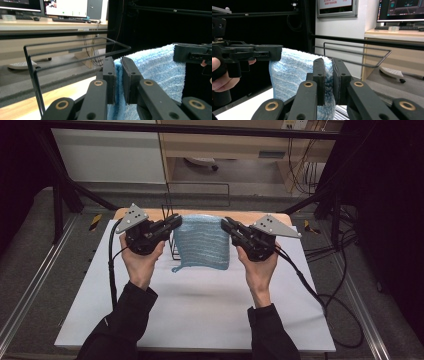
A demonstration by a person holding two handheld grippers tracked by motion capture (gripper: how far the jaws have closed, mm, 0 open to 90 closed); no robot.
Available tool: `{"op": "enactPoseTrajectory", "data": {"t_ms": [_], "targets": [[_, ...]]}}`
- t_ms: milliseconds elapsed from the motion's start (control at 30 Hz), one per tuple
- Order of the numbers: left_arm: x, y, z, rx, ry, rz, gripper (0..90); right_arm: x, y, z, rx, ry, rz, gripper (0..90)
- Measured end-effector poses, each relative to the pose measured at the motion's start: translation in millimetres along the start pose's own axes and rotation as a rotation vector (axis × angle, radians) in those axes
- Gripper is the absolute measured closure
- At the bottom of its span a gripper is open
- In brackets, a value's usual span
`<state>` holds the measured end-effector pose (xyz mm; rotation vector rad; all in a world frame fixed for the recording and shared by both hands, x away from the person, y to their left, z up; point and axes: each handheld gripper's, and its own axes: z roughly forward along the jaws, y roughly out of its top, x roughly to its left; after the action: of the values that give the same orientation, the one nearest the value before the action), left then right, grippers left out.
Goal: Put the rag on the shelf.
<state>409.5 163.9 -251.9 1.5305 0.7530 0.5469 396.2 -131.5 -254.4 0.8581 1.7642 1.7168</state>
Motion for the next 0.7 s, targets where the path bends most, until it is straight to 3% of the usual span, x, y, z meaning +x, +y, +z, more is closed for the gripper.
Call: {"op": "enactPoseTrajectory", "data": {"t_ms": [700], "targets": [[7.3,35.1,6.2,-0.061,0.019,0.008,82.2,-4.0,34.4,13.5,-0.064,-0.026,-0.012,82.7]]}}
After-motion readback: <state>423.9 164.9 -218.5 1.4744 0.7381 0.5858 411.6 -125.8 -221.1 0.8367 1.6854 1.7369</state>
